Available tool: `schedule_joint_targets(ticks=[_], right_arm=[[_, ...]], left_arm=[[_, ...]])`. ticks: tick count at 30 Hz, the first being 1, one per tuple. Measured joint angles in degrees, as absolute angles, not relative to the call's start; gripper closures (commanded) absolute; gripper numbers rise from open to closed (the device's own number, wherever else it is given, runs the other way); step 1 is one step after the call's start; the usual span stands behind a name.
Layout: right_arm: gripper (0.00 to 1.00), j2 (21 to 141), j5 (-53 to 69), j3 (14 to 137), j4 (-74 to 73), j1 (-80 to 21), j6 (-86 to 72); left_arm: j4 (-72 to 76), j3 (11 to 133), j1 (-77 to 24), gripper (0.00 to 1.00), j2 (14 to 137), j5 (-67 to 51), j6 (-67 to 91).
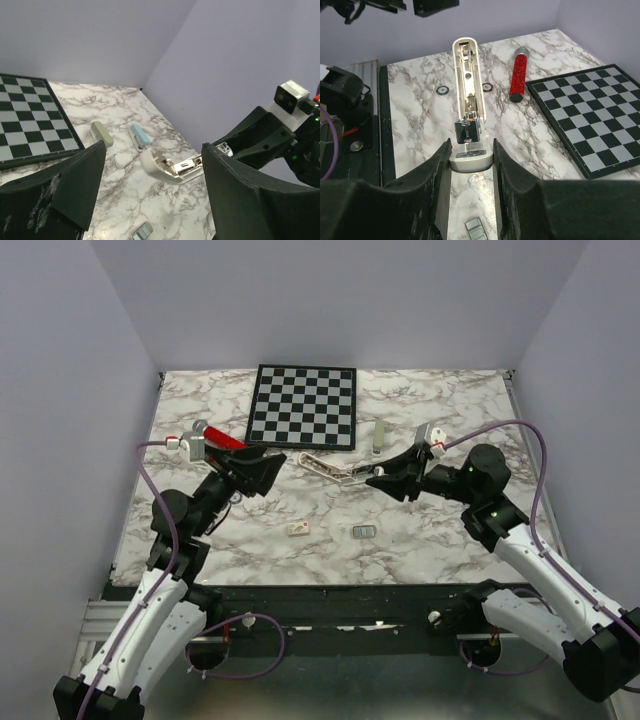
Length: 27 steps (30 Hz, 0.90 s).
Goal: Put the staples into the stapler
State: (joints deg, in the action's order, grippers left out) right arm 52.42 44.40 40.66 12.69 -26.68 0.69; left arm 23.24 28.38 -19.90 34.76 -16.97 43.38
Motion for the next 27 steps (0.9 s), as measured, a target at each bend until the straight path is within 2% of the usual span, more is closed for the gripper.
schedule_joint_targets(ticks=[4, 13, 18, 23, 27], right_arm=[[0.99, 53.0, 44.4, 40.7, 11.8, -26.7, 1.7], [0.99, 54.9, 48.6, 40.7, 11.4, -27.1, 2.7], [0.99, 55.5, 50.9, 40.8, 10.7, -28.1, 4.0], [0.99, 55.7, 52.2, 40.8, 10.2, -28.8, 4.6], [0.99, 55.7, 52.7, 40.8, 10.1, -28.9, 4.8]], left_arm=[[18.1, 35.2, -21.0, 0.06, 36.9, -20.3, 37.1], [1.3, 52.1, -35.4, 0.08, 50.4, -30.7, 11.7], [-9.5, 59.1, -37.9, 0.08, 57.2, -34.1, -1.7], [-19.9, 65.5, -38.8, 0.16, 62.6, -35.3, -13.5], [-27.6, 69.6, -39.6, 0.27, 66.3, -35.7, -21.2]])
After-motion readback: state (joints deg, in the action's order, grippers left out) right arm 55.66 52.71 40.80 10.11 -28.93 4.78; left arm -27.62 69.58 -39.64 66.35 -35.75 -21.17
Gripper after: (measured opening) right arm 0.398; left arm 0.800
